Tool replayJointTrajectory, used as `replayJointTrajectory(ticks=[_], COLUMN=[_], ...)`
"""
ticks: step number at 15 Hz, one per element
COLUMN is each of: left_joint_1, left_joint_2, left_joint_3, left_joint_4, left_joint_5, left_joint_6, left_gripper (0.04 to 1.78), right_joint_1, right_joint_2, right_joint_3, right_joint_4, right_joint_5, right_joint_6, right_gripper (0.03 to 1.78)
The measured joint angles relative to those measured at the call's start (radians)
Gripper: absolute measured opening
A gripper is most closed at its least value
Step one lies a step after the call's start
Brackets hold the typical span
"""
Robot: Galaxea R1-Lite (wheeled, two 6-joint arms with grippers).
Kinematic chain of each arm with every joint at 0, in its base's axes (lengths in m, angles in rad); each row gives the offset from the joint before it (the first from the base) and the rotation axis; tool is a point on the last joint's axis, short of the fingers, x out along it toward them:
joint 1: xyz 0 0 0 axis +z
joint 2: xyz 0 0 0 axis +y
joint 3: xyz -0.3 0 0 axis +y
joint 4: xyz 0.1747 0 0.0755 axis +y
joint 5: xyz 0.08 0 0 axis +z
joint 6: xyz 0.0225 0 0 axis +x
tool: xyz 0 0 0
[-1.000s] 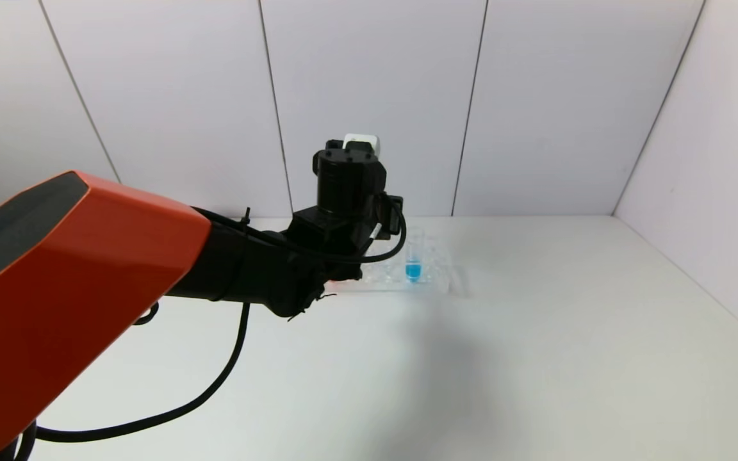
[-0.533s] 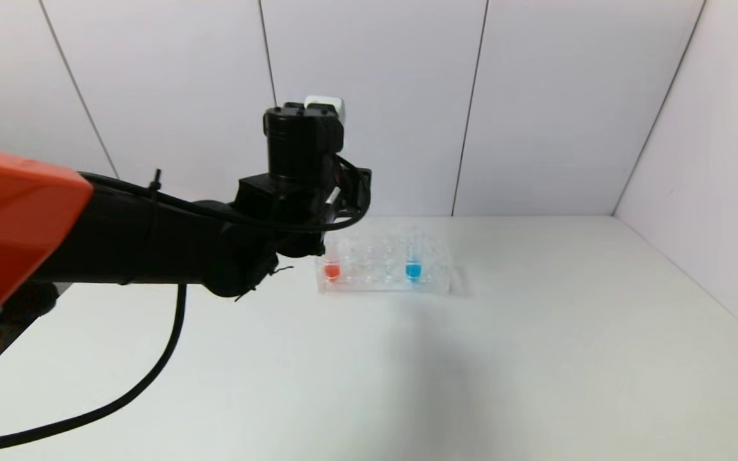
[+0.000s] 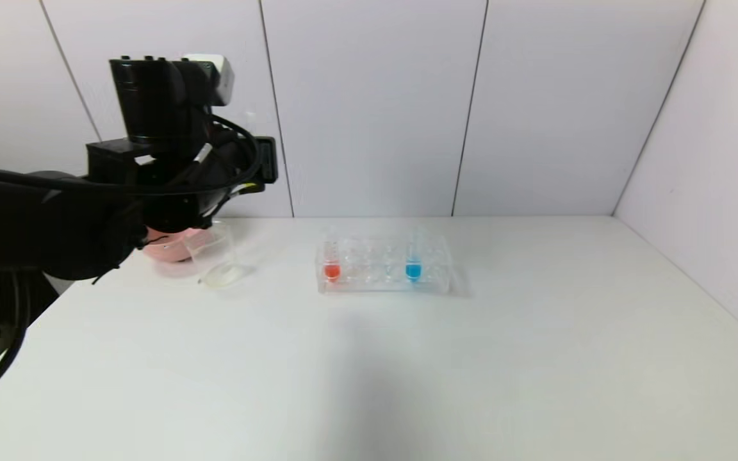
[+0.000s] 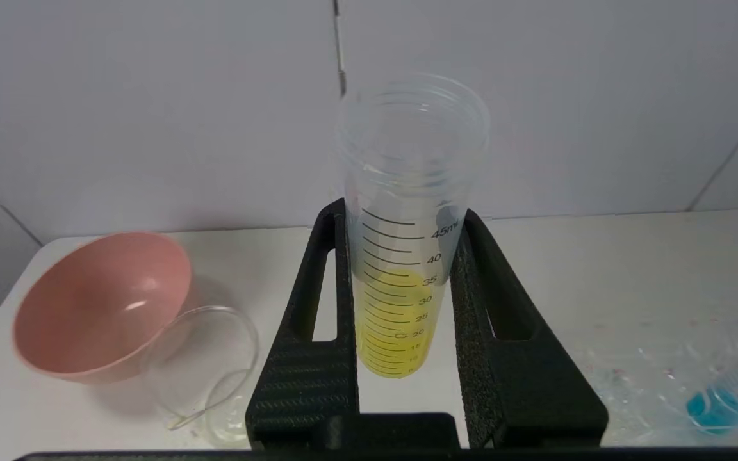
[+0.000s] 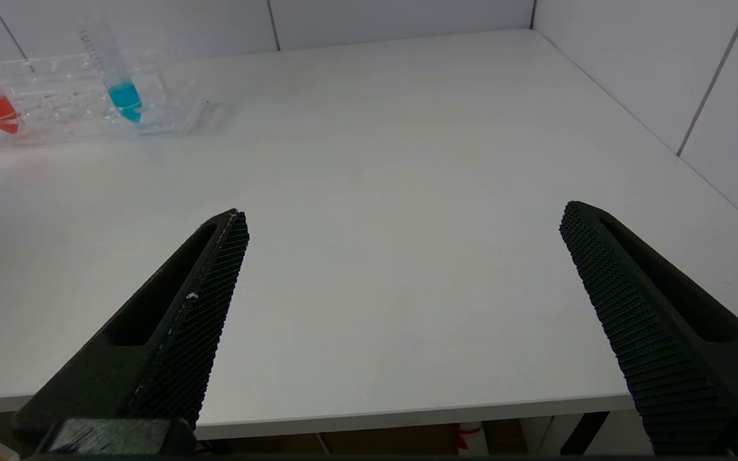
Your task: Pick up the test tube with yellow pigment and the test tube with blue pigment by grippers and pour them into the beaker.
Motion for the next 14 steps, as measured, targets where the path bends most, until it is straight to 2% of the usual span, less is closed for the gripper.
replayJointTrajectory(ticks=[5,10,14], left_joint_1=[0.192,0.332,0.439], left_joint_2=[-0.068,-0.079,-0.077], left_joint_3=[0.108,0.149,0.153], left_joint_4=[-0.011,-0.012,-0.012], left_joint_5=[-0.116,-0.213,-0.33], left_joint_6=[-0.011,-0.045,-0.049], left_gripper=[0.44,0.44,0.44], right_joint_1=[0.0,0.0,0.0], right_joint_2=[0.0,0.0,0.0], right_joint_3=[0.0,0.0,0.0], right_joint_4=[0.0,0.0,0.0], right_joint_5=[0.0,0.0,0.0], right_joint_6=[0.0,0.0,0.0], right_gripper=[1.77,1.77,1.77])
